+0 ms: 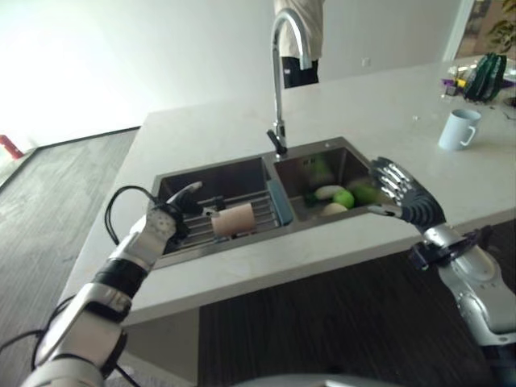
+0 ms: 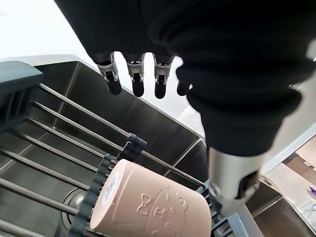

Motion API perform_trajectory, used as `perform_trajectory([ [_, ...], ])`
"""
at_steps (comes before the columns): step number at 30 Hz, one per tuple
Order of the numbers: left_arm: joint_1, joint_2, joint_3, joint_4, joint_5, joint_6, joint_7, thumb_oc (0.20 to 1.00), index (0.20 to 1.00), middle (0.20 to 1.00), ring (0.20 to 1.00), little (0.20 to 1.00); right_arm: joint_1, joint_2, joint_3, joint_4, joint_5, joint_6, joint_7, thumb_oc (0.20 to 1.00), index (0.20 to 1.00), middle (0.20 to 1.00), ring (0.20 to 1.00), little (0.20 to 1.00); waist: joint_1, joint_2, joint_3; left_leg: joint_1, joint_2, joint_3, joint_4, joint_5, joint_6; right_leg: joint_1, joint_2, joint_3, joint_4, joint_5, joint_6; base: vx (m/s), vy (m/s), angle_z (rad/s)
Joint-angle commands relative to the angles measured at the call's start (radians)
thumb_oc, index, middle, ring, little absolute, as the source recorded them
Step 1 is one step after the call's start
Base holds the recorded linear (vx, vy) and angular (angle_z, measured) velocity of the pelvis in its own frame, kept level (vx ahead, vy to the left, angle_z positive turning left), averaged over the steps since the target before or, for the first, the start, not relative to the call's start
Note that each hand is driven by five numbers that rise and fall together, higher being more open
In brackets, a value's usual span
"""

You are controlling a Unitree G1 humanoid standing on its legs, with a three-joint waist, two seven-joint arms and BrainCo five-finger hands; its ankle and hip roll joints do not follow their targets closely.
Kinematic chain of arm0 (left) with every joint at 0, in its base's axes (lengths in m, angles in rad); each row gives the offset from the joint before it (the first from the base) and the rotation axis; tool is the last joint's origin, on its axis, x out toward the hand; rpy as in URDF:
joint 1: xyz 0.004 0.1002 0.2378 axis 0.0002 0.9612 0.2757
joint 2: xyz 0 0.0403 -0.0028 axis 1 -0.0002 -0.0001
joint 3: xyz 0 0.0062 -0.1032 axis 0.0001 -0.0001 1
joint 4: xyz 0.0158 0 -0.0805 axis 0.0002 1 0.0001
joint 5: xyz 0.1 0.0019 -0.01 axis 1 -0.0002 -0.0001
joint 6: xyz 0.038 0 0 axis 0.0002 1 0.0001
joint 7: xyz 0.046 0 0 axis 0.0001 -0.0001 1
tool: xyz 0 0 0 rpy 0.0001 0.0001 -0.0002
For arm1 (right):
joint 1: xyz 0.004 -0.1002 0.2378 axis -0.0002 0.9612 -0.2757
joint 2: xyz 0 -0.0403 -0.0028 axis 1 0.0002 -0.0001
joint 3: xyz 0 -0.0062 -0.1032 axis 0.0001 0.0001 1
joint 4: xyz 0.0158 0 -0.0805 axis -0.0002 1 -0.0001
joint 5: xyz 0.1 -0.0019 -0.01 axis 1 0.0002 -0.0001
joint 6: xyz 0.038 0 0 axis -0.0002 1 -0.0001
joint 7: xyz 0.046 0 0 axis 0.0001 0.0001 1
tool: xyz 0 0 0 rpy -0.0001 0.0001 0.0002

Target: Place the dishes in the dishwasher.

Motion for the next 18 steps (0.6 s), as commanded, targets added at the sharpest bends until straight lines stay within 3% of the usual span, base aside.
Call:
perform_trajectory([
  [1,-0.129,0.026,0.017,0.041,0.064,-0.019,0.03,1.0,1.0,1.0,1.0,1.0,-0.134,-0.036,-0.046,-0.03,0.055,-0.015,0.013,1.0,1.0,1.0,1.0,1.0,-0.021,0.018,0.049,0.015,0.036,-0.037,0.012,-0.05,0.006,0.081,-0.01,-0.024,0.007,-0.095,0.041,0.0,0.0,0.0],
  [18,-0.098,0.007,0.009,-0.016,0.1,0.012,0.022,1.0,1.0,1.0,1.0,1.0,-0.107,-0.023,-0.054,-0.053,0.023,0.001,0.021,1.0,1.0,1.0,1.0,1.0,-0.018,-0.001,0.074,-0.018,0.038,-0.051,0.012,-0.039,0.004,0.047,-0.006,-0.015,0.007,-0.085,0.043,0.0,0.0,0.0],
])
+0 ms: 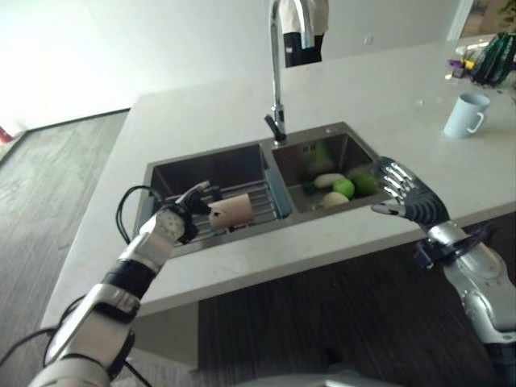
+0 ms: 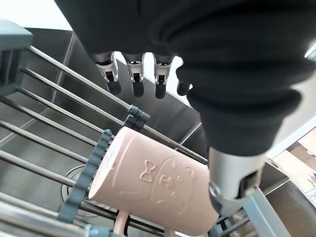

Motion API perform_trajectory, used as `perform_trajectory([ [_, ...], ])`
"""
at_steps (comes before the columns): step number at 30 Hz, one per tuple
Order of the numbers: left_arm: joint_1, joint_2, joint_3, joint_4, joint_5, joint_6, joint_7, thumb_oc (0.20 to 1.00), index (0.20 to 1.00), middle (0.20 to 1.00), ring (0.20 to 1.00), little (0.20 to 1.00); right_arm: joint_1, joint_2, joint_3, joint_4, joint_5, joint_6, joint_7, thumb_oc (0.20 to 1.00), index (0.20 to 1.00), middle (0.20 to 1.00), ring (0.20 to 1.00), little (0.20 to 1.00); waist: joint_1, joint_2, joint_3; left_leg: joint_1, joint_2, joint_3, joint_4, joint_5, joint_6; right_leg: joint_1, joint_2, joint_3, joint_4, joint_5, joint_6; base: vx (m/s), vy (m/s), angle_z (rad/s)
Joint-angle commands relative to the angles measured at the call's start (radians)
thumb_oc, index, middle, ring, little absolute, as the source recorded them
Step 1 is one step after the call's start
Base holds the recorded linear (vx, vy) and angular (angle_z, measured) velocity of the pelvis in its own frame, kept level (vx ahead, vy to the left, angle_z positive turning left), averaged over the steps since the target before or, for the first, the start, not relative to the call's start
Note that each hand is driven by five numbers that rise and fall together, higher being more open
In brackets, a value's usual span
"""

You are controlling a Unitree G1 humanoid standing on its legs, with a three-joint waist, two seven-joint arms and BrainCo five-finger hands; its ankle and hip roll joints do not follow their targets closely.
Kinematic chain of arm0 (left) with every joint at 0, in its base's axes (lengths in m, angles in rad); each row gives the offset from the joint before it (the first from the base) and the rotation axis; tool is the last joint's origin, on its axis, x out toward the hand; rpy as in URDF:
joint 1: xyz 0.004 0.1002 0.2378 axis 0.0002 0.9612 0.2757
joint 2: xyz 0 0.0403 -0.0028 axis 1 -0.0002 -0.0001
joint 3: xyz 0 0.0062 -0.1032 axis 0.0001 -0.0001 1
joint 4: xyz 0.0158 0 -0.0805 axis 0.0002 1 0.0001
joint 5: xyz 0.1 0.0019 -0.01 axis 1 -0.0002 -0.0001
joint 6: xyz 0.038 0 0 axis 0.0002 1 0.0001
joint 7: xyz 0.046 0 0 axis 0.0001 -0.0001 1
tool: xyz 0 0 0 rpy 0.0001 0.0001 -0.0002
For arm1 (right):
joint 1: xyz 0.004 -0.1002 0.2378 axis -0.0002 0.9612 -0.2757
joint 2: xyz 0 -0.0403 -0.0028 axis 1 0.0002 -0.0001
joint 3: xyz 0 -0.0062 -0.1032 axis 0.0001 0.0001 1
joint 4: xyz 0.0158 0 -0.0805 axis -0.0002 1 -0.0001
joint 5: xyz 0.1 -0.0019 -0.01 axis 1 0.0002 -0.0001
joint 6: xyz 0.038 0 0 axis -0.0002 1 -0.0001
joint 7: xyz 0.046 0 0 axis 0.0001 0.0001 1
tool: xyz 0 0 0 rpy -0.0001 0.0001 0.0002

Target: Place the dishes in the dishwasher.

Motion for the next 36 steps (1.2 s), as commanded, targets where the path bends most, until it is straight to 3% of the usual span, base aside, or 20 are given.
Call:
perform_trajectory([
  [1,-0.096,0.045,0.008,0.019,0.066,-0.009,0.006,1.0,1.0,1.0,1.0,1.0,-0.097,-0.022,-0.019,-0.053,0.022,-0.041,-0.011,1.0,1.0,1.0,1.0,1.0,-0.018,0.012,0.008,0.0,0.038,-0.052,0.012,-0.04,0.007,0.065,-0.008,-0.016,0.007,-0.096,0.053,0.0,0.0,0.0],
  [22,-0.095,0.034,-0.005,0.057,0.141,-0.03,0.006,1.0,1.0,1.0,1.0,1.0,-0.094,-0.04,-0.023,-0.066,0.012,-0.03,0.002,1.0,1.0,1.0,1.0,1.0,-0.03,0.01,0.039,-0.012,0.044,-0.049,0.012,-0.029,-0.002,0.049,-0.003,0.009,0.007,-0.091,0.054,0.01,0.0,0.0],
  [36,-0.136,0.028,-0.036,0.105,0.156,-0.032,0.011,1.0,1.0,1.0,1.0,1.0,-0.148,-0.051,0.009,-0.072,-0.011,-0.018,-0.021,1.0,1.0,1.0,1.0,1.0,-0.042,0.012,0.095,-0.05,0.037,-0.067,0.012,-0.024,-0.002,0.004,-0.002,0.047,0.007,-0.077,0.051,0.02,0.007,-0.04],
])
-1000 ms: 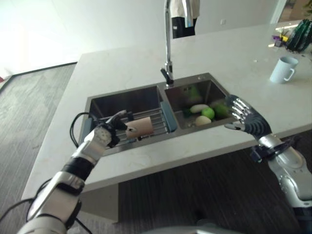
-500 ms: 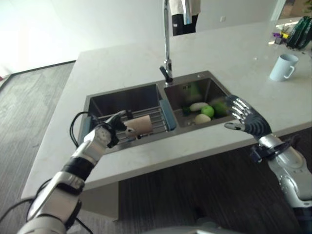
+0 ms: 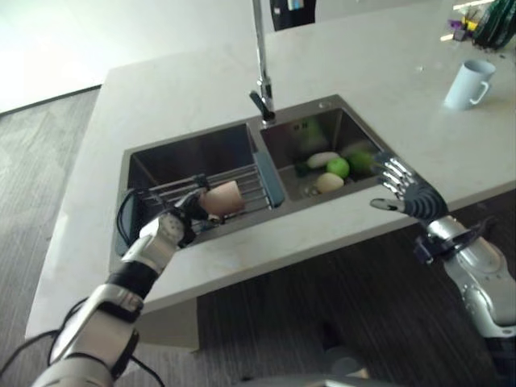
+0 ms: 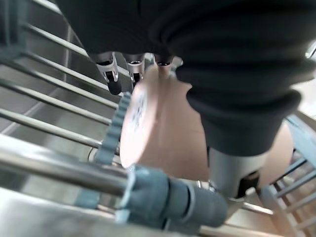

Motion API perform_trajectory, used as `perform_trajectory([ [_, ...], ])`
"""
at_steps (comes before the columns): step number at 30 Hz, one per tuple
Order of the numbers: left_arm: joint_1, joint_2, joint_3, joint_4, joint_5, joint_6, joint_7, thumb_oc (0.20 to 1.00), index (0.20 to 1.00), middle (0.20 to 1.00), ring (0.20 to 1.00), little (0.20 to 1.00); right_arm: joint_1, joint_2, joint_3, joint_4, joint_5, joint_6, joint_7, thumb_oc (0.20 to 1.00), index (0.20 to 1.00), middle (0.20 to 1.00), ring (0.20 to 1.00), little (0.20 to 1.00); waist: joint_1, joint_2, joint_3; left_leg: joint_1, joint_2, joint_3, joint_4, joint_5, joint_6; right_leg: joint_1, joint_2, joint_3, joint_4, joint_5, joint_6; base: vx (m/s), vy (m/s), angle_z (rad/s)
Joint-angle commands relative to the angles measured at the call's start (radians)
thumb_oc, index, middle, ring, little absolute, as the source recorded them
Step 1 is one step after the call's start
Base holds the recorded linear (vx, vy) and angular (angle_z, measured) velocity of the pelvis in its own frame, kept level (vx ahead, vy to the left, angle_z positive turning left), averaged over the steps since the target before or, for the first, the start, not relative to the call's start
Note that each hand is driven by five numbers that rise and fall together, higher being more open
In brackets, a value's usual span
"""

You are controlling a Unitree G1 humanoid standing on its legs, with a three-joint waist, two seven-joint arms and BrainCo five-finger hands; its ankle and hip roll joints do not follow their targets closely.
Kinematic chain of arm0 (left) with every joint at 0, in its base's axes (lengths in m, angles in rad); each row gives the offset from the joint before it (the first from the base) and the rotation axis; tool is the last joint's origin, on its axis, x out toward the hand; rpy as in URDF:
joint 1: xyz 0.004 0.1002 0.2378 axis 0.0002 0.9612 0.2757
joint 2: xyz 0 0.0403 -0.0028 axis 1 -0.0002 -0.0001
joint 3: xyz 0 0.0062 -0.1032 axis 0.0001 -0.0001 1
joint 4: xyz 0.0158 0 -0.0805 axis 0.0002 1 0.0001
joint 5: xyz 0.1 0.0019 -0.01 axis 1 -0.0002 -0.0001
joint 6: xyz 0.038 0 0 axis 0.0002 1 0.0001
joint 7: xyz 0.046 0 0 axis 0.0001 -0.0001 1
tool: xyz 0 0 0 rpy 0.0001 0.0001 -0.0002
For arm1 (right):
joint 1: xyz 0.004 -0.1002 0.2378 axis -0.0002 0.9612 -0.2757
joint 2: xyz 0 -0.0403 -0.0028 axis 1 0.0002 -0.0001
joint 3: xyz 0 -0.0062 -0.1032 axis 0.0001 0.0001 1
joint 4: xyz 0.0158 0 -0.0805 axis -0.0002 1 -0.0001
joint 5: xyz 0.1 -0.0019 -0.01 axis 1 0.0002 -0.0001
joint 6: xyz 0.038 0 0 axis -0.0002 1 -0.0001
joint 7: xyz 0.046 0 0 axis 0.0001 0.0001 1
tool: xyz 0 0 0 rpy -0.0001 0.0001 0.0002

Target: Place the dishes in the dishwasher.

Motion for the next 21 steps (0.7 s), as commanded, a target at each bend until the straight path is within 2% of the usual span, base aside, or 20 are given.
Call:
perform_trajectory([
  [1,-0.123,0.051,-0.013,0.038,0.047,-0.021,0.021,1.0,1.0,1.0,1.0,1.0,-0.088,-0.041,0.002,-0.071,-0.005,-0.041,-0.015,1.0,1.0,1.0,1.0,1.0,-0.008,-0.006,-0.002,-0.018,0.04,-0.087,0.011,-0.025,-0.002,0.049,-0.007,0.016,0.004,-0.091,0.052,0.04,0.002,0.0],
  [21,-0.13,0.025,-0.001,0.122,0.042,-0.018,0.042,1.0,1.0,1.0,1.0,1.0,-0.08,-0.046,0.004,-0.082,-0.008,-0.035,0.0,1.0,1.0,1.0,1.0,1.0,-0.021,-0.005,-0.007,0.001,0.044,-0.075,0.011,-0.031,-0.007,0.068,-0.006,0.02,0.004,-0.103,0.052,0.01,-0.003,0.0],
])
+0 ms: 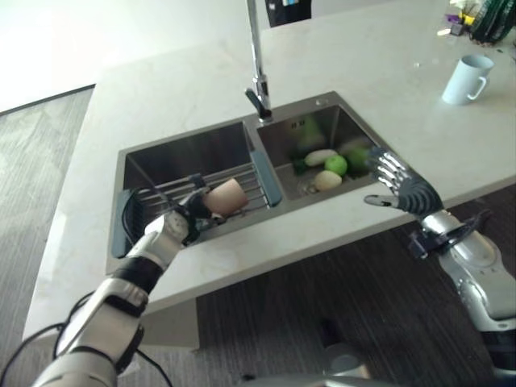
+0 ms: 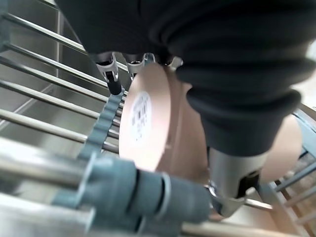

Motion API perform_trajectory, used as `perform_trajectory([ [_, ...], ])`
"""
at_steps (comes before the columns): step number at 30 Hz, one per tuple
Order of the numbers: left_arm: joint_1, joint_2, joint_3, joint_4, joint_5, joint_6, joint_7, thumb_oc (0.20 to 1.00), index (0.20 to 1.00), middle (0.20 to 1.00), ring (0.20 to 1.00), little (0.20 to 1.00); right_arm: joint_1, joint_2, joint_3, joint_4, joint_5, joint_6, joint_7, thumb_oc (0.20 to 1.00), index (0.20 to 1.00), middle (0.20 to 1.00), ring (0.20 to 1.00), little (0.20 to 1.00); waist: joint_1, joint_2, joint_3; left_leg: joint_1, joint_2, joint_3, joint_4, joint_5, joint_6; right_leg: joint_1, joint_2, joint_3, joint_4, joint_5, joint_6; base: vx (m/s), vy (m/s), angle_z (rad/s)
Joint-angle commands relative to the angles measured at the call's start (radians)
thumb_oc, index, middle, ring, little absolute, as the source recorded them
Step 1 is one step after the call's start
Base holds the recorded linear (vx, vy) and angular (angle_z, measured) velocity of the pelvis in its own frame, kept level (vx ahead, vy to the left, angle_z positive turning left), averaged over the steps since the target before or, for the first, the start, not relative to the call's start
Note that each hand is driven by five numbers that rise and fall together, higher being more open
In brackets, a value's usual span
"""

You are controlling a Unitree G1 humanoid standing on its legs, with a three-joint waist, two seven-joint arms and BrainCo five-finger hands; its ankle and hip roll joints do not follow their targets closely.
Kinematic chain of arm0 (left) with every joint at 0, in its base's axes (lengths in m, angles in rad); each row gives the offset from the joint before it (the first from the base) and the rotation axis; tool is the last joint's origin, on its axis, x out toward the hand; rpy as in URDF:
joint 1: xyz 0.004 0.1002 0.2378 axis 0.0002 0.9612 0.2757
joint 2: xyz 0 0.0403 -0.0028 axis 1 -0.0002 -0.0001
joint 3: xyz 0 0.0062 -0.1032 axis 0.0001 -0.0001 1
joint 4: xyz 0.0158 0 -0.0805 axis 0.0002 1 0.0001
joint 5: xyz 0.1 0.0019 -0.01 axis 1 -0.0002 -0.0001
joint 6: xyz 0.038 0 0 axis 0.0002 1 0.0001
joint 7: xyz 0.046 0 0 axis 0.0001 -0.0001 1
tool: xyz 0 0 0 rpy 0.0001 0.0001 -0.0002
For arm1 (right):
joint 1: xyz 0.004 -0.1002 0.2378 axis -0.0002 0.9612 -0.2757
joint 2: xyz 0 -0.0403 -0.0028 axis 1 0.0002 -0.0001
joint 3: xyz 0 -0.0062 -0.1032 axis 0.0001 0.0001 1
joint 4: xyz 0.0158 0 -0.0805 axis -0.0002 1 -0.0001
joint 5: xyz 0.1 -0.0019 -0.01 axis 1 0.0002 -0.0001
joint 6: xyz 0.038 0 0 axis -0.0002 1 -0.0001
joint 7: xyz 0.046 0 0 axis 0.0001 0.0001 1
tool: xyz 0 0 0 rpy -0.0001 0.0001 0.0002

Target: Place the dishes in the dishwasher.

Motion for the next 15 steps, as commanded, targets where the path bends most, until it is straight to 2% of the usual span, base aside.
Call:
perform_trajectory([
  [1,-0.096,0.044,0.013,0.054,0.042,-0.019,0.036,1.0,1.0,1.0,1.0,1.0,-0.061,-0.039,-0.028,-0.078,0.006,-0.036,0.008,1.0,1.0,1.0,1.0,1.0,-0.01,-0.006,-0.012,-0.017,0.042,-0.078,0.012,-0.031,-0.006,0.053,-0.008,0.016,0.007,-0.101,0.051,0.01,-0.011,-0.06],
  [15,-0.109,0.029,0.009,0.105,0.032,-0.037,0.059,1.0,1.0,1.0,1.0,1.0,-0.064,-0.049,-0.03,-0.087,0.013,-0.024,0.019,1.0,1.0,1.0,1.0,1.0,-0.028,-0.008,-0.014,-0.012,0.045,-0.058,0.012,-0.033,-0.008,0.05,-0.002,0.031,0.007,-0.102,0.05,0.0,-0.002,-0.02],
])
